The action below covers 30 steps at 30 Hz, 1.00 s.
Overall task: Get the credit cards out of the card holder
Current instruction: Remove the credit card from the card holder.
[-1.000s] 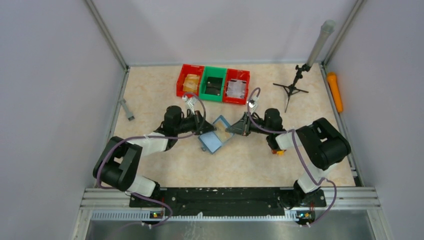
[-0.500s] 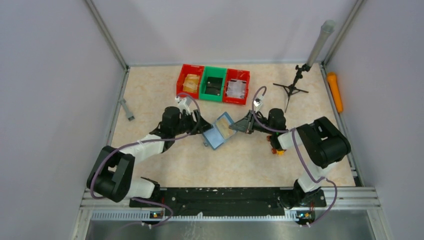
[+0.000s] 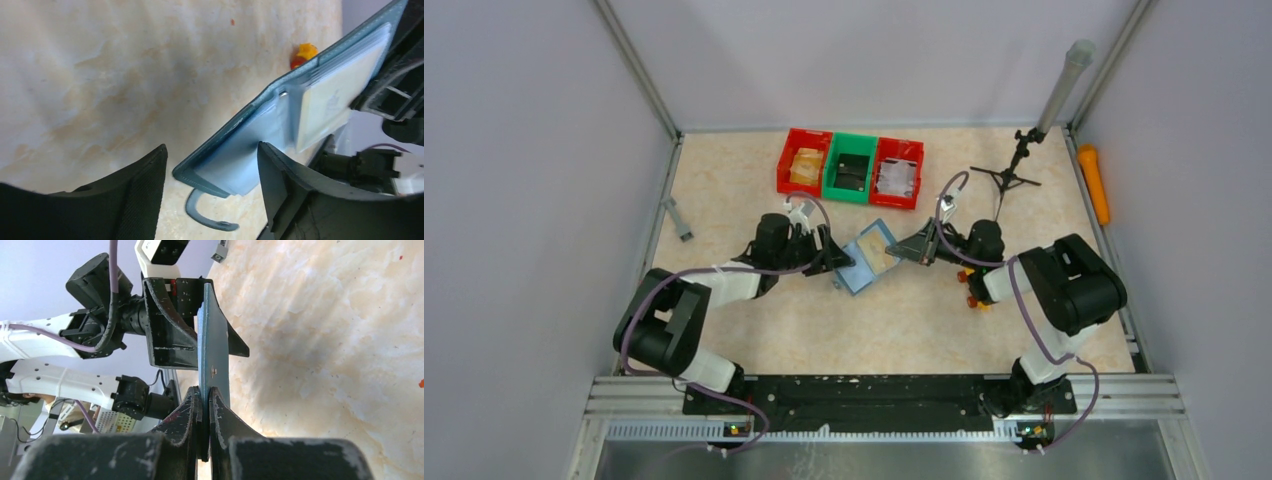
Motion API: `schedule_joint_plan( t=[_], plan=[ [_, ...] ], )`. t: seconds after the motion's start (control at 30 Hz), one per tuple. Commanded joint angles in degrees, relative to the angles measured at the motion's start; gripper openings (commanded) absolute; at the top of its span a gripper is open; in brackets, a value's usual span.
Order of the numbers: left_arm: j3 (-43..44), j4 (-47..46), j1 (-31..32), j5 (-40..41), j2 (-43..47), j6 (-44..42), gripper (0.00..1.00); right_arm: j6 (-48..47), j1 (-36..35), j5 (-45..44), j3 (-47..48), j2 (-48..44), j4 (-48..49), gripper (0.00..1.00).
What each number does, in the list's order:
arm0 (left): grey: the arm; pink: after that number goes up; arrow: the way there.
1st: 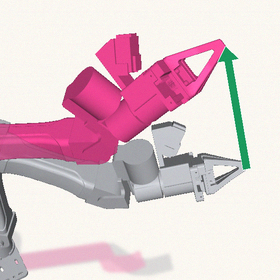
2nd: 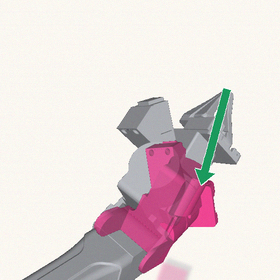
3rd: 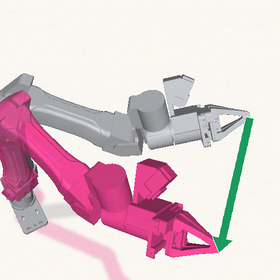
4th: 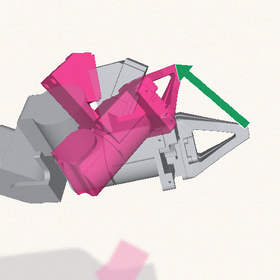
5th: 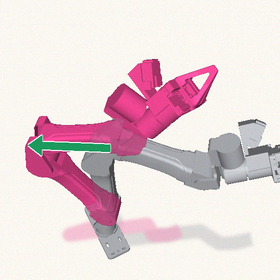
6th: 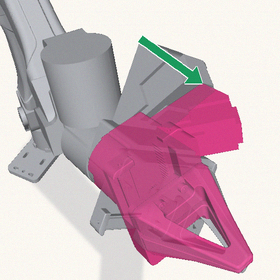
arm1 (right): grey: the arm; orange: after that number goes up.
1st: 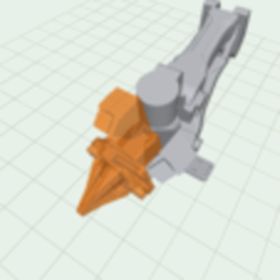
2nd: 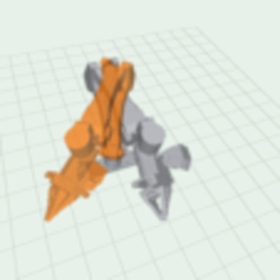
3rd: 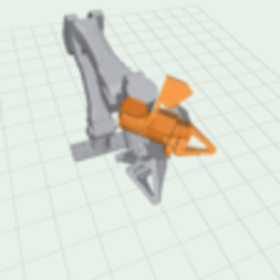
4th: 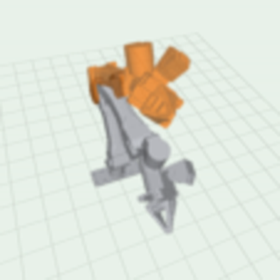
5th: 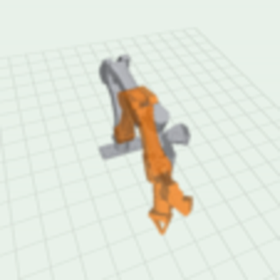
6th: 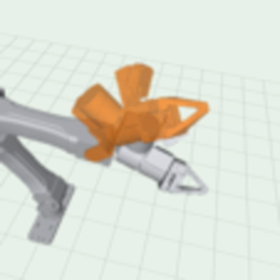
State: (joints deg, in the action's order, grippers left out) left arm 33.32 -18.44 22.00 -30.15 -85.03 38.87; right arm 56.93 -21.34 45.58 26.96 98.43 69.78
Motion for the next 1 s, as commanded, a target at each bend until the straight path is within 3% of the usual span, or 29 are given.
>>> schedule_joint_plan(
  t=[0.0, 0.13, 0.27, 0.3, 0.37, 0.43, 0.8, 0.97],
  plan=[
    [0.72, -11.56, -0.45, -9.54, -1.21, 3.38, 0.62, 1.60, 0.51, 1.43, -0.05, -0.01, 7.34, 0.00],
    [-0.13, -14.96, -0.55, -11.51, -1.25, 4.54, 0.36, 3.47, 0.45, 2.28, 0.12, 1.76, 10.35, 0.00],
    [-0.66, -15.16, -0.57, -10.61, -0.17, 4.27, 0.03, 4.52, -0.19, 4.11, 0.94, 3.25, 12.56, 0.00],
    [-0.70, -14.94, -0.59, -10.42, 0.16, 4.16, 0.00, 4.37, -0.53, 4.27, 1.21, 3.33, 12.58, 0.05],
    [-1.01, -14.92, -0.62, -9.97, 0.70, 4.00, 0.00, 3.55, -0.80, 3.97, 1.38, 3.22, 11.53, 0.18],
    [-1.27, -15.01, -0.67, -9.68, 1.32, 3.88, 0.00, 2.87, -0.81, 3.74, 1.35, 2.94, 10.24, 0.23],
    [-1.51, -16.45, -0.88, -10.52, 0.76, 5.08, 0.00, 1.72, -0.89, 3.70, 1.59, 2.73, 8.96, 0.20],
    [-1.68, -15.97, -0.95, -9.84, 1.21, 4.97, 0.00, 2.18, -1.05, 4.34, 1.54, 2.82, 10.45, 0.23]
  ],
)
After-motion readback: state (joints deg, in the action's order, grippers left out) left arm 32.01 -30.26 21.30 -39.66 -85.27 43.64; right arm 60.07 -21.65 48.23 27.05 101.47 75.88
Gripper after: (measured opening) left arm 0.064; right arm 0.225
